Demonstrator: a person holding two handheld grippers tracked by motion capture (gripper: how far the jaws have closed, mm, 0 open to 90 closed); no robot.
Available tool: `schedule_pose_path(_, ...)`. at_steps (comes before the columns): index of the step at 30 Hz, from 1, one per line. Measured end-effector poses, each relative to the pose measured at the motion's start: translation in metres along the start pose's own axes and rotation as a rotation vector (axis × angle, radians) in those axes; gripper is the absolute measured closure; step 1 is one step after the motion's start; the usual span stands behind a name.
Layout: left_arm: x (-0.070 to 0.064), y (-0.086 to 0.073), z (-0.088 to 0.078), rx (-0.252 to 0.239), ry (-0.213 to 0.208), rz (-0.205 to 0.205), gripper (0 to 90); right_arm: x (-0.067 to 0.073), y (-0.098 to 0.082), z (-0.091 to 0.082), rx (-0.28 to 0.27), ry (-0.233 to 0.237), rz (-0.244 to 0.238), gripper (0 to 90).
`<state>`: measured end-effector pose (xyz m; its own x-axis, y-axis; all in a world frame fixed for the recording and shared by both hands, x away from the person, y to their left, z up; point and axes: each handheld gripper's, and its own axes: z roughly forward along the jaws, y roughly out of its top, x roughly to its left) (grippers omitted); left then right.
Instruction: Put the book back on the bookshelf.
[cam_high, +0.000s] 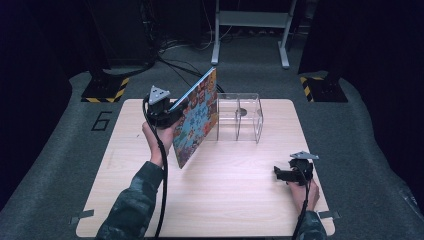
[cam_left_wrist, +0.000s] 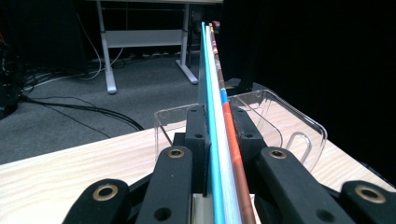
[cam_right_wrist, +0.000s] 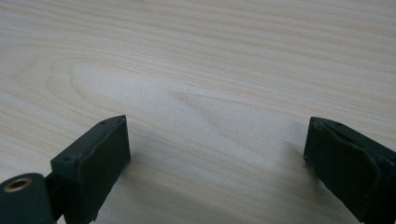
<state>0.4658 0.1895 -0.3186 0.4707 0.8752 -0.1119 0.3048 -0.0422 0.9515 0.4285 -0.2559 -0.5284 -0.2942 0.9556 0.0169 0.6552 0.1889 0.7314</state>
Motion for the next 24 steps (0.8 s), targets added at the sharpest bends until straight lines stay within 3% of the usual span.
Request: schedule_pose_path(24,-0.008,-0.019,0.022,-0.052,0.066,-0.015,80.1,0.001,0.0,0.0,-0.003,-0.004,0.005,6.7)
